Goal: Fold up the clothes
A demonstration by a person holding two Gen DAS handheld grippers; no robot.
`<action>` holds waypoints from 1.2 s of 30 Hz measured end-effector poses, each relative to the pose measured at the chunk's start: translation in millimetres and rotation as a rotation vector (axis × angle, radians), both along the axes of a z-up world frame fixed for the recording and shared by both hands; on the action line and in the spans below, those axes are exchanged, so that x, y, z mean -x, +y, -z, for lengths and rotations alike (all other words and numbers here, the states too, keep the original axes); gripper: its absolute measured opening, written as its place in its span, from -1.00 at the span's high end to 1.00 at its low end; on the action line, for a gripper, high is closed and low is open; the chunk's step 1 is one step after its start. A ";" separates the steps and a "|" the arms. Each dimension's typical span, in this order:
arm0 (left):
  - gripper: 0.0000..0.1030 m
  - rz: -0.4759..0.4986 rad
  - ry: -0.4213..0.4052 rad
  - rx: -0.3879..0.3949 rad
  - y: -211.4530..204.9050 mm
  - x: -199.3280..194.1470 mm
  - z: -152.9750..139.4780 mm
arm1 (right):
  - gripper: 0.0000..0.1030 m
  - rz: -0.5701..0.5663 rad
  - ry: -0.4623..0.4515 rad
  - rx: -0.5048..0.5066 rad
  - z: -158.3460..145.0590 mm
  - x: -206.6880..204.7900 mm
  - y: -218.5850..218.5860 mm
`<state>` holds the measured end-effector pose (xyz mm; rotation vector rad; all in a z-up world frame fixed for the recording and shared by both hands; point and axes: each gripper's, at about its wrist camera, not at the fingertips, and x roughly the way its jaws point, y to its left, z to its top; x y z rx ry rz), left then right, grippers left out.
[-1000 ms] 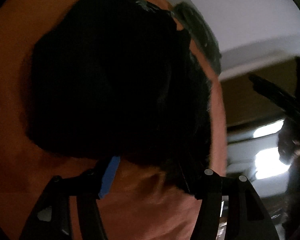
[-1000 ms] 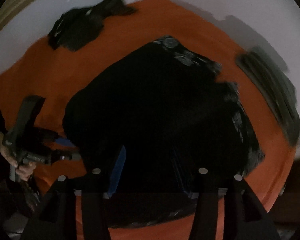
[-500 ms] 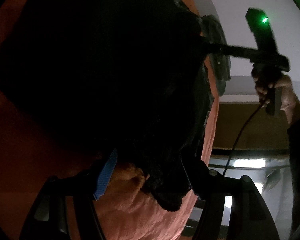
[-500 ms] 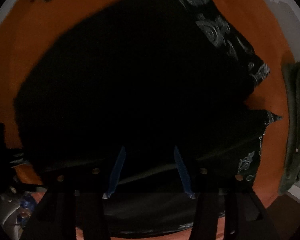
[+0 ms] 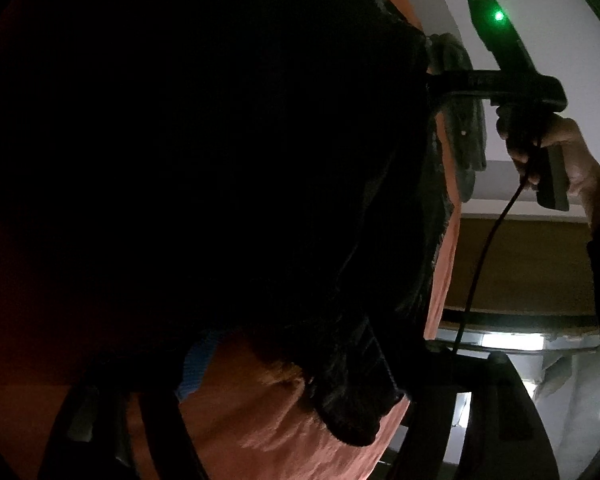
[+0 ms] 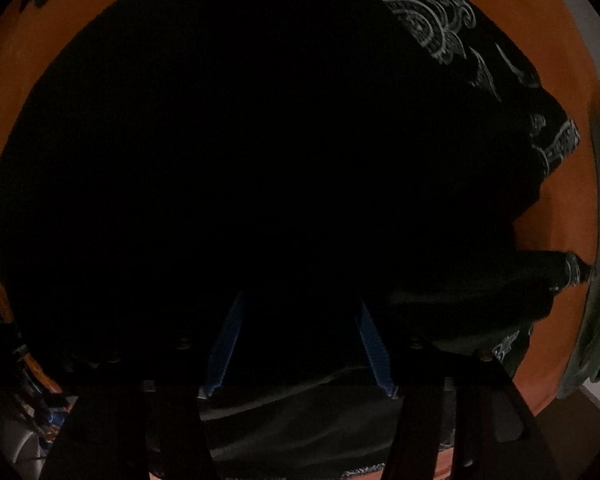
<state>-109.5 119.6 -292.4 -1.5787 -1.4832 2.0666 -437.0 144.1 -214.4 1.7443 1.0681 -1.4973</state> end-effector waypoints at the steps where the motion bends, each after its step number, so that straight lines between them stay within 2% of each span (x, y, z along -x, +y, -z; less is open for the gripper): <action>1: -0.47 -0.003 -0.005 0.001 0.0 0.5 -0.1 | -0.11 -0.012 0.004 0.006 -1.9 -1.7 -3.5; 4: -0.47 -0.009 -0.018 0.006 -0.7 1.2 0.1 | -0.17 -0.088 0.027 0.050 -15.9 -7.6 -13.9; 5: -0.47 -0.010 -0.023 0.009 -1.2 1.5 -0.1 | -0.28 -0.116 0.051 0.043 -17.4 -8.7 -16.8; 7: -0.47 -0.012 -0.035 0.014 -1.0 2.8 -0.4 | -0.33 -0.149 0.081 0.002 -11.2 -7.9 -21.3; 10: -0.47 -0.018 -0.052 0.024 1.8 6.4 -0.3 | -0.35 -0.177 0.062 -0.078 9.9 -7.1 -22.4; 12: -0.47 -0.023 -0.062 0.032 3.8 8.8 -1.0 | -0.47 -0.194 0.042 -0.097 19.9 -9.1 -20.3; 16: -0.47 -0.025 -0.074 0.043 2.5 8.0 -1.4 | -0.67 -0.224 0.013 -0.104 30.7 -16.0 -13.1; 19: -0.47 -0.015 -0.072 0.045 1.0 7.2 -1.3 | -0.67 -0.207 0.009 -0.105 32.6 -16.8 -14.2; 21: -0.31 -0.013 -0.075 0.061 -0.4 5.2 -2.2 | -0.44 -0.221 0.018 -0.105 30.3 -23.1 -17.9; 22: 0.03 -0.016 -0.079 0.080 -1.4 3.0 -3.1 | -0.19 -0.242 0.027 -0.097 27.9 -27.6 -20.0; 23: 0.15 -0.019 -0.084 0.098 -2.3 0.8 -3.9 | 0.13 -0.262 0.035 -0.089 25.4 -32.0 -22.1; 25: 0.56 -0.018 -0.072 0.084 -2.3 0.6 -6.3 | 0.55 -0.274 0.069 -0.060 16.3 -35.4 -21.5; 26: 0.62 -0.017 -0.064 0.073 -2.2 0.8 -7.5 | 0.74 -0.279 0.086 -0.046 11.7 -37.1 -21.2; 29: 0.76 0.017 -0.007 0.085 -4.6 4.9 -24.0 | 0.90 -0.263 0.125 0.020 -9.5 -41.1 -18.9; 32: 0.78 0.033 0.027 0.047 -19.7 9.0 -41.6 | 0.92 -0.191 0.149 0.111 -42.1 -39.0 -13.0; 36: 0.80 -0.001 0.183 0.131 -61.3 23.5 -101.7 | 0.92 -0.066 0.204 0.248 -104.2 -21.6 -13.6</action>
